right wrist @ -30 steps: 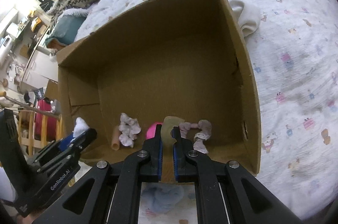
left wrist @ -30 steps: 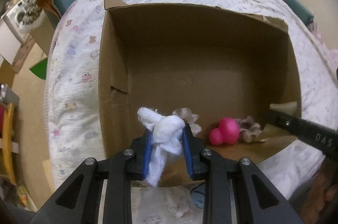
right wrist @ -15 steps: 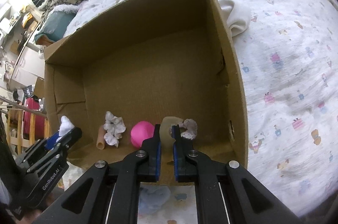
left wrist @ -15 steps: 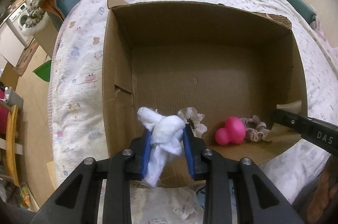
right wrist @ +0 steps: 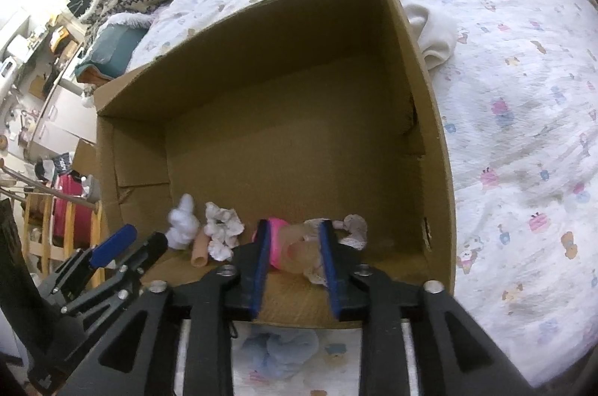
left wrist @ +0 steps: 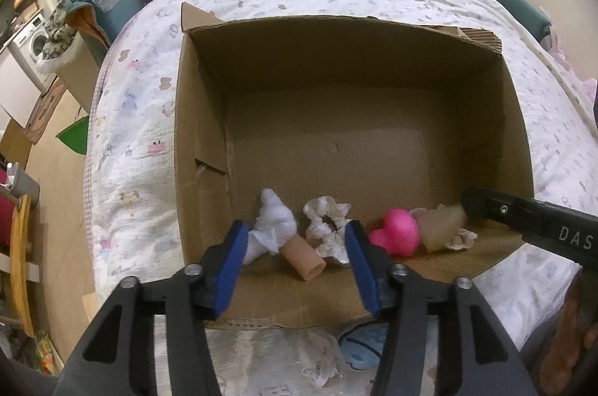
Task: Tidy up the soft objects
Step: 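Open the left tool to drop the sock while the right tool releases the patch, then withdraw both tools from the box toward the blue plush and plastic bag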
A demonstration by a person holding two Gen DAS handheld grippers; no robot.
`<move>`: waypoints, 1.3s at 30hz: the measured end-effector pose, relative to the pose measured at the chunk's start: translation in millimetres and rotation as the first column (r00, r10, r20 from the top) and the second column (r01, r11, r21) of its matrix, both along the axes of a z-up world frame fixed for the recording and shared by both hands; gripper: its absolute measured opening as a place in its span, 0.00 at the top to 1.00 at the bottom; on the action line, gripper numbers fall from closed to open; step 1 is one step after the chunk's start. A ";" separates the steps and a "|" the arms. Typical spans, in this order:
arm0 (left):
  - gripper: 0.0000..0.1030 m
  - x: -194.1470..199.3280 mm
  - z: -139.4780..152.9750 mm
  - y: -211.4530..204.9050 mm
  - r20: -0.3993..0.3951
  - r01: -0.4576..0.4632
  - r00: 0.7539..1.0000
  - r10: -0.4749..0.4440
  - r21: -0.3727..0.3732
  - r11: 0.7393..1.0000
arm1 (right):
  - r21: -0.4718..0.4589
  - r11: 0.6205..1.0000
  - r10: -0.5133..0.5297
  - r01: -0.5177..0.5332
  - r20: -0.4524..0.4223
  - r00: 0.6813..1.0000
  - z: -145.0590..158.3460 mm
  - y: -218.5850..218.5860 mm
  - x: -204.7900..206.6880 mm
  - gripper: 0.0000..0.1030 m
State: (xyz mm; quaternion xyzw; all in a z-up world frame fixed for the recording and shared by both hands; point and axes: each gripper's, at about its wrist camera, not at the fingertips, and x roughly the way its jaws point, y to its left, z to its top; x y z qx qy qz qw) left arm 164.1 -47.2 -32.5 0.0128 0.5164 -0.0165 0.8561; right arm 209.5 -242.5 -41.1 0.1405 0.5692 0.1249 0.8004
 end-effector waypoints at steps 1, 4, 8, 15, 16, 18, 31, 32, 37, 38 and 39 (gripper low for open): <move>0.47 -0.5 0.7 -0.5 0.003 0.002 1.000 -0.002 -0.003 1.000 | -0.005 1.000 -0.001 0.001 0.007 1.000 1.1 0.7 -0.5 0.41; 0.47 -1.4 1.9 -1.9 0.006 0.010 1.000 -0.010 -0.016 1.000 | -0.025 1.000 0.014 -0.013 0.032 0.999 4.8 4.6 -1.3 0.38; 0.47 -1.8 4.0 -3.0 0.017 0.010 1.000 -0.010 -0.013 1.000 | -0.021 1.000 0.019 -0.018 0.038 0.999 6.6 6.5 -1.5 0.37; 0.47 -4.1 7.1 -5.1 0.043 0.020 0.999 -0.021 0.011 1.000 | -0.026 1.000 0.019 -0.018 0.046 0.999 8.2 3.8 -3.7 0.37; 0.47 -4.7 7.9 -4.5 0.047 0.018 0.999 -0.018 0.011 1.000 | -0.025 1.000 0.015 -0.014 0.050 0.999 8.9 3.3 -4.0 0.37; 0.47 -6.5 10.3 -2.9 0.054 0.015 0.998 -0.015 0.010 1.000 | -0.023 1.000 0.006 -0.005 0.056 0.998 10.7 2.2 -5.4 0.37; 0.47 -28.5 28.7 8.8 0.101 0.002 0.995 -0.004 0.020 1.000 | -0.027 1.000 -0.011 0.014 0.106 0.994 24.8 -3.2 -22.5 0.37; 0.47 -30.1 29.5 10.6 0.102 -0.004 0.995 0.002 0.018 1.000 | -0.028 0.999 -0.013 0.016 0.107 0.994 25.6 -4.1 -23.9 0.37; 0.47 -38.5 30.8 20.3 0.093 -0.028 0.995 0.029 -0.006 1.000 | -0.027 0.999 -0.028 0.032 0.113 0.993 29.3 -9.7 -32.4 0.37; 0.47 -40.0 31.0 21.0 0.093 -0.030 0.995 0.031 -0.004 1.000 | -0.026 0.999 -0.030 0.033 0.115 0.993 30.1 -10.2 -33.6 0.37; 0.47 -41.0 31.2 21.4 0.093 -0.031 0.995 0.031 -0.002 1.000 | -0.020 0.999 -0.030 0.033 0.113 0.993 30.1 -11.0 -35.2 0.37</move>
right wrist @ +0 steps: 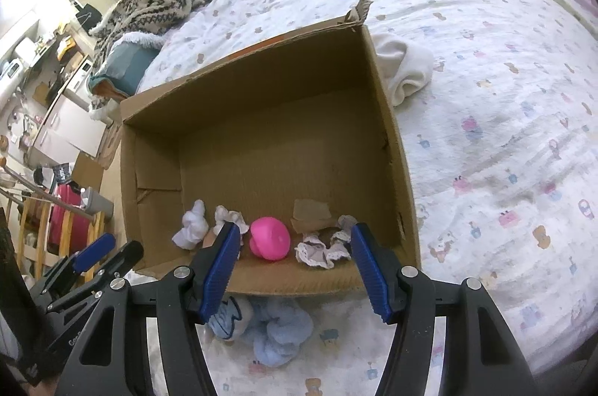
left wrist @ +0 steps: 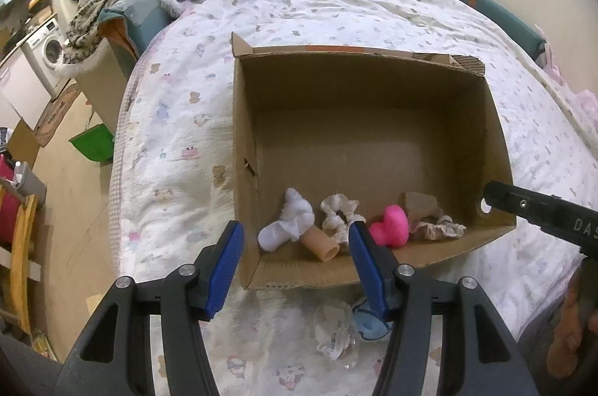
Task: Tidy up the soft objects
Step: 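Withdraw both tools from the box toward the blue plush and plastic bag, then grasp the clear plastic bag with the left tool while the right tool grasps the blue plush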
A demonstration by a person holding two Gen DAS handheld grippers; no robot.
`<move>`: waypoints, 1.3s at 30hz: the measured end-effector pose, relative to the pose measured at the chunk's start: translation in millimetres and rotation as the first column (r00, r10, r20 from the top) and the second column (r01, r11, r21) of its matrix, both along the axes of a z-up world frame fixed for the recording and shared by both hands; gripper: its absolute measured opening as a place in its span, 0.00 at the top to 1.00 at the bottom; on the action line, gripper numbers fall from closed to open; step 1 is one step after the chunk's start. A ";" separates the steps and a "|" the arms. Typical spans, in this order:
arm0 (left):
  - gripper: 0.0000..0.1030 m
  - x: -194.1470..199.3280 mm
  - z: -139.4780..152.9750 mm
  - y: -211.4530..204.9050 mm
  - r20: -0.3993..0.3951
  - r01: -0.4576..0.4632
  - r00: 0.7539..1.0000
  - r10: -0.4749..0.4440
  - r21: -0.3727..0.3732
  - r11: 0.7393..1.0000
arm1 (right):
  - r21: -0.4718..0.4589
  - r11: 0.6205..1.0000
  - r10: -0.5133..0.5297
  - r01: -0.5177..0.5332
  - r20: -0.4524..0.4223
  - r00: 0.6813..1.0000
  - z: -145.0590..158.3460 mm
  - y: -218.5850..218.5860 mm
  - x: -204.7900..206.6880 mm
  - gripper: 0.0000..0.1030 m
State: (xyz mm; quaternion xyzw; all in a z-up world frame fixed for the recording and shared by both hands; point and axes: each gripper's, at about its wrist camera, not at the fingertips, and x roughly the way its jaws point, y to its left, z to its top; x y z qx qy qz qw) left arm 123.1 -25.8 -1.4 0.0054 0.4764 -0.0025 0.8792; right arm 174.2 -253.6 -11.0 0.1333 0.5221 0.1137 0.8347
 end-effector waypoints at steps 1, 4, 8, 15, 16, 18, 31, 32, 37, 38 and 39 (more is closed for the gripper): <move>0.47 -1.7 0.4 0.7 -0.001 0.000 1.000 0.000 0.002 1.000 | 0.007 1.000 0.000 0.000 -0.003 1.000 -0.5 -1.4 -1.3 0.37; 0.47 -6.2 1.4 3.1 0.001 -0.007 1.000 0.007 -0.001 1.000 | 0.016 1.000 -0.004 0.005 -0.010 1.000 -1.6 -3.7 -6.7 0.37; 0.47 -12.1 1.1 8.4 -0.006 -0.020 1.000 0.020 -0.013 1.000 | 0.021 1.000 -0.008 0.009 -0.014 1.000 -2.0 -5.1 -15.0 0.37; 0.46 -22.9 -4.4 19.7 -0.035 -0.045 0.998 0.044 -0.032 0.998 | 0.035 0.999 -0.012 0.013 -0.039 0.999 -7.1 -7.9 -33.2 0.37; 0.46 -24.8 -5.3 21.3 -0.039 -0.052 0.998 0.050 -0.035 0.998 | 0.039 0.999 -0.012 0.014 -0.042 0.999 -7.9 -8.0 -35.6 0.37; 0.46 -28.6 -7.4 24.4 -0.050 -0.065 0.997 0.062 -0.045 0.997 | 0.037 0.999 -0.014 0.016 -0.050 0.999 -10.0 -7.5 -40.2 0.37; 0.45 -34.0 -57.9 13.8 -0.299 -0.075 0.954 0.014 -0.194 0.978 | 0.164 0.985 -0.034 0.060 -0.155 0.987 -33.3 -5.0 -54.5 0.33; 0.45 -35.3 -62.7 6.0 -0.312 -0.048 0.950 -0.014 -0.191 0.980 | 0.164 0.985 -0.035 0.062 -0.161 0.986 -34.6 -5.1 -53.8 0.33; 0.45 -44.3 -82.3 -31.7 -0.367 0.105 0.920 -0.136 -0.104 0.989 | 0.166 0.983 -0.042 0.071 -0.171 0.984 -37.4 -5.7 -52.6 0.33; 0.45 -44.8 -86.6 -36.6 -0.373 0.121 0.916 -0.144 -0.086 0.989 | 0.172 0.982 -0.044 0.074 -0.174 0.984 -38.5 -5.8 -52.6 0.33; 0.45 -44.6 -90.7 -40.2 -0.381 0.133 0.912 -0.151 -0.074 0.988 | 0.171 0.982 -0.043 0.073 -0.175 0.984 -39.1 -5.1 -52.1 0.33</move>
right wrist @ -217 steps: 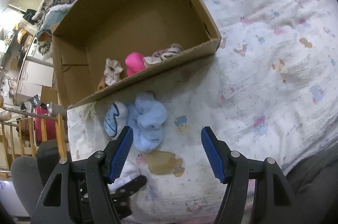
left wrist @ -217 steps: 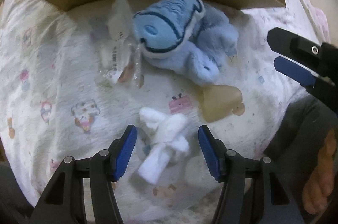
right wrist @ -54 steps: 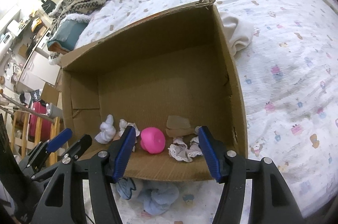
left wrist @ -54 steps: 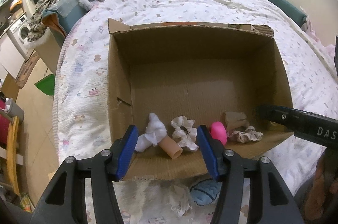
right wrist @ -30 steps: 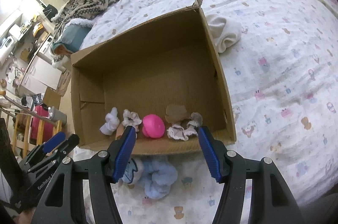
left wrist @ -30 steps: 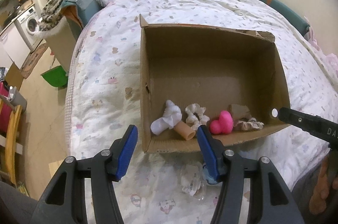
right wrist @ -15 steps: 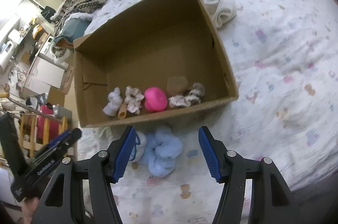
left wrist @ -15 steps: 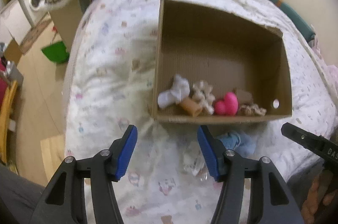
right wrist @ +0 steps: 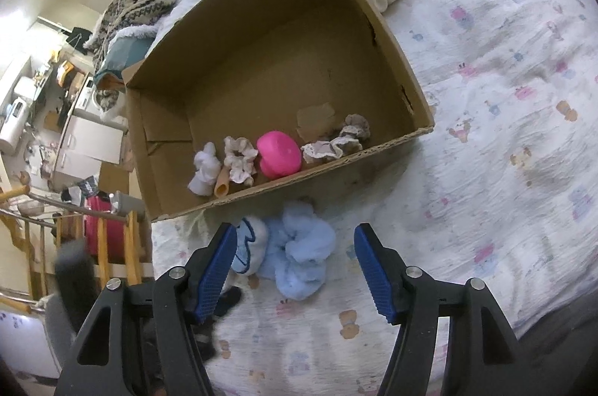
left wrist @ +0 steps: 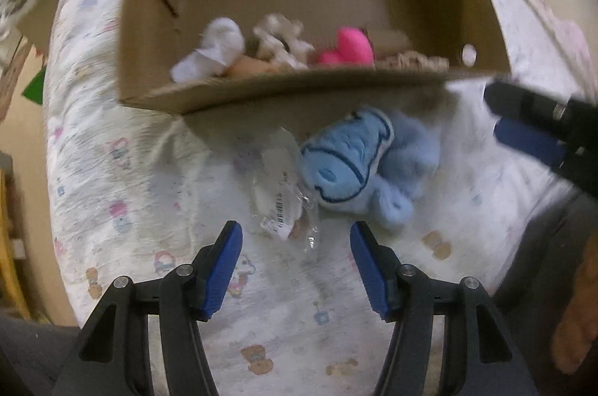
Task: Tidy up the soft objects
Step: 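Grasp the clear plastic bag with the left tool while the right tool grasps the blue plush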
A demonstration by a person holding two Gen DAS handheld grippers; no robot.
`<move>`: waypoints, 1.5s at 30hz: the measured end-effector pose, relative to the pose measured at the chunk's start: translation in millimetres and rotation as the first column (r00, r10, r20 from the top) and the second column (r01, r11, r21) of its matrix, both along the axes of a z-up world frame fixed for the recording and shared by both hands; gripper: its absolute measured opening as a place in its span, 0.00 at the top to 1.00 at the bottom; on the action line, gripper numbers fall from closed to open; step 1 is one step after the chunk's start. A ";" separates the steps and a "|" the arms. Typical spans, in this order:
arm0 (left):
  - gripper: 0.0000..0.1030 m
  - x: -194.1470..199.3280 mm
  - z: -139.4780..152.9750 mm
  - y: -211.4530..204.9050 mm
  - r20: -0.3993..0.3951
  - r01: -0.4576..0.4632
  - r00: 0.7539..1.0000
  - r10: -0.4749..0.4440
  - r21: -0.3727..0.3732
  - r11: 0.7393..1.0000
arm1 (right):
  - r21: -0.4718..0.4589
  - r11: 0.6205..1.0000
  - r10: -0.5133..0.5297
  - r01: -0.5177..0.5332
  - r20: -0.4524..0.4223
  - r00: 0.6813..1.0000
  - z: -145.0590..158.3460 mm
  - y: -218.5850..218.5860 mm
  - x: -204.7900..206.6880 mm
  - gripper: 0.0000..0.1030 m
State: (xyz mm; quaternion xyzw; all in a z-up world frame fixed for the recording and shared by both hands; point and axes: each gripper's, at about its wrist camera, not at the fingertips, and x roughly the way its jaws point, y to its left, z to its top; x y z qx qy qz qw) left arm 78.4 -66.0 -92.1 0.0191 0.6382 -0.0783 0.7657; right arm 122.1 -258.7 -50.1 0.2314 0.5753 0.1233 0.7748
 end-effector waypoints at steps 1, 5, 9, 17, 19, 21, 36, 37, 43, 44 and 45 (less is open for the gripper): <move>0.45 0.9 -5.0 -3.5 -0.005 0.009 1.000 -0.009 0.022 1.000 | -0.004 1.000 0.003 -0.003 -0.002 1.000 -0.8 1.0 0.8 0.33; 0.45 6.7 -15.4 -8.9 -0.003 0.019 1.000 -0.019 0.060 0.998 | 0.001 1.000 0.011 -0.011 -0.007 1.000 -2.7 3.5 2.7 0.33; 0.62 11.7 -16.7 -8.6 0.016 0.011 1.000 -0.012 0.075 0.997 | 0.010 1.000 0.023 -0.022 -0.029 0.999 -8.8 9.2 4.8 0.33; 0.88 18.6 -9.7 17.4 0.011 -0.065 0.998 0.064 0.046 0.997 | 0.050 0.999 0.029 -0.023 -0.125 0.992 -32.9 28.8 12.6 0.04; 0.88 20.6 -1.2 31.3 0.026 -0.094 0.995 0.094 0.029 0.995 | 0.022 1.000 0.025 -0.022 -0.152 0.988 -40.7 34.1 15.1 0.03; 0.88 20.2 5.1 40.2 0.038 -0.122 0.992 0.121 0.028 0.992 | -0.004 1.000 0.012 -0.013 -0.178 0.984 -47.8 39.1 17.9 0.03; 0.88 16.3 35.2 87.8 0.071 -0.253 0.965 0.252 0.010 0.967 | -0.102 0.982 0.127 -0.156 -0.245 0.961 -84.5 100.4 24.4 0.13; 0.88 15.0 33.8 83.1 0.077 -0.251 0.965 0.249 0.014 0.968 | -0.104 0.980 0.138 -0.167 -0.243 0.960 -82.9 101.8 24.2 0.26; 0.88 17.6 36.0 75.2 0.083 -0.255 0.964 0.252 0.025 0.967 | -0.057 0.978 0.182 -0.199 -0.223 0.958 -75.6 108.1 19.0 0.66; 0.88 16.6 36.7 74.3 0.085 -0.257 0.964 0.254 0.026 0.966 | -0.051 0.978 0.185 -0.201 -0.218 0.958 -73.8 108.6 17.3 0.68; 0.88 17.5 36.4 72.9 0.086 -0.259 0.963 0.255 0.028 0.966 | -0.046 0.979 0.187 -0.201 -0.209 0.960 -71.2 107.9 15.8 0.68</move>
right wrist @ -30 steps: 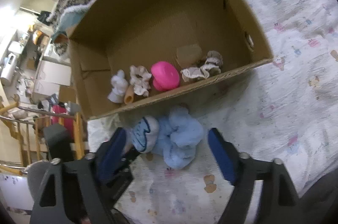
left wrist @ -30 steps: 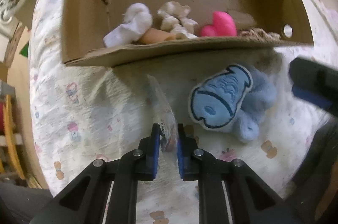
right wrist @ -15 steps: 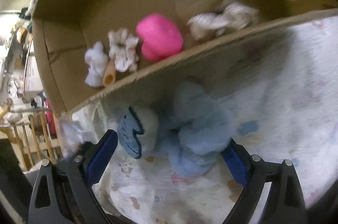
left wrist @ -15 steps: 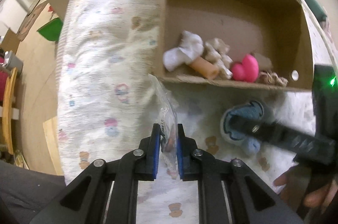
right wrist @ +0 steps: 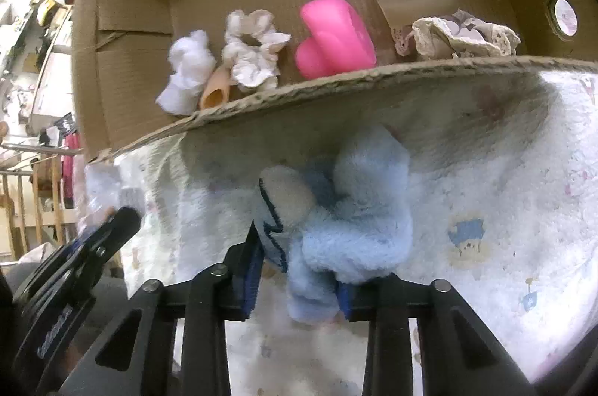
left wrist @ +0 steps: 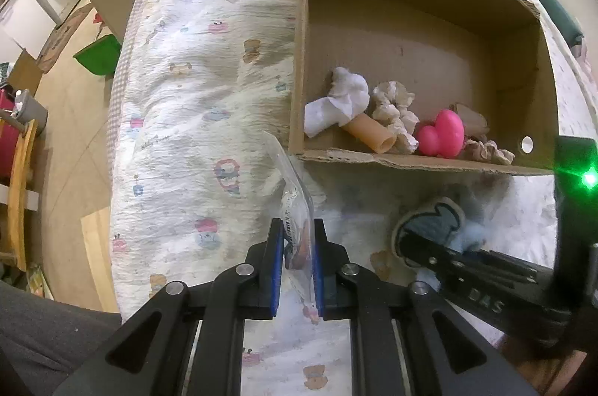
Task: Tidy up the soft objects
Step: 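Grasp the clear plastic bag with the left tool while the right tool grasps the blue plush, then carry the plastic bag and blue plush over the box with both tools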
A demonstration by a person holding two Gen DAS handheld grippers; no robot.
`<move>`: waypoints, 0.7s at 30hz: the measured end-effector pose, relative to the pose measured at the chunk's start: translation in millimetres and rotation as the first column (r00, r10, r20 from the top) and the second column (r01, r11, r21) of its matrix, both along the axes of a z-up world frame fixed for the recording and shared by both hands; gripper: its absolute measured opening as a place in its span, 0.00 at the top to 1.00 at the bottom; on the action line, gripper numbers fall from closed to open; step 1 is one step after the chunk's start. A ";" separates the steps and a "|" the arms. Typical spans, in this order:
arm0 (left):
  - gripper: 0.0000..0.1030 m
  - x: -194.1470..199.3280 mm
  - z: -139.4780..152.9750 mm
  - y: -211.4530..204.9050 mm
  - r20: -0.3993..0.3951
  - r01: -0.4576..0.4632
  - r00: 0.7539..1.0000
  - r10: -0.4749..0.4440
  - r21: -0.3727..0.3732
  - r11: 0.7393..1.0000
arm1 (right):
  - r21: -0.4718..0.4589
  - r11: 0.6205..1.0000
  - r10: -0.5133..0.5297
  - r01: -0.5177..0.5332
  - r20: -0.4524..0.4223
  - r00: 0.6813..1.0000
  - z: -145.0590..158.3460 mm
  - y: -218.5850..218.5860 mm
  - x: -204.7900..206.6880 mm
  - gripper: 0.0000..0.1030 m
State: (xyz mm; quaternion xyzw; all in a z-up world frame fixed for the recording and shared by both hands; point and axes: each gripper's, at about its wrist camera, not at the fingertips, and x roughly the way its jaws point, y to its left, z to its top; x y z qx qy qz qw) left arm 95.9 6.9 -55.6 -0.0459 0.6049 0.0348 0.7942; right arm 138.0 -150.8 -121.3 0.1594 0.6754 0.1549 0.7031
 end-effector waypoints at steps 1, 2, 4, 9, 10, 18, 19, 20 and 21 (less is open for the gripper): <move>0.88 -0.4 0.7 -0.2 0.003 -0.003 1.000 0.003 0.002 1.000 | 0.005 1.000 0.000 0.000 0.005 1.000 3.0 1.4 -1.8 0.69; 0.88 -1.6 0.2 1.4 0.005 -0.004 1.000 0.004 0.005 1.000 | 0.011 1.000 -0.002 0.002 0.007 1.000 5.5 -1.4 -4.3 0.69; 0.88 -3.0 -2.1 7.0 0.011 -0.009 1.000 0.009 0.014 1.000 | 0.028 1.000 -0.005 0.004 0.012 1.000 11.0 -3.9 -9.0 0.69; 0.88 -6.7 -0.5 12.3 0.026 -0.035 0.999 0.034 0.025 0.999 | 0.056 0.998 -0.013 0.010 0.055 0.998 29.2 -17.8 -20.5 0.69; 0.88 -8.0 0.3 13.5 0.034 -0.038 0.999 0.038 0.024 0.999 | 0.064 0.998 -0.023 0.019 0.063 0.998 32.4 -21.0 -21.8 0.69; 0.88 -25.5 23.6 8.5 0.118 -0.043 0.992 0.041 0.018 0.999 | 0.088 0.996 -0.038 0.025 0.154 0.987 73.5 -51.4 -41.1 0.69; 0.88 -27.8 28.1 6.5 0.132 -0.038 0.991 0.036 0.012 0.999 | 0.078 0.997 -0.035 0.022 0.174 0.984 78.6 -54.7 -39.6 0.69; 0.88 -29.7 32.2 5.3 0.148 -0.035 0.988 0.033 0.009 0.999 | 0.075 0.997 -0.035 0.021 0.190 0.981 82.6 -56.4 -40.6 0.69; 0.88 -31.4 37.2 4.3 0.165 -0.032 0.986 0.030 0.009 0.999 | 0.082 0.996 -0.036 0.019 0.205 0.978 87.5 -57.9 -41.7 0.69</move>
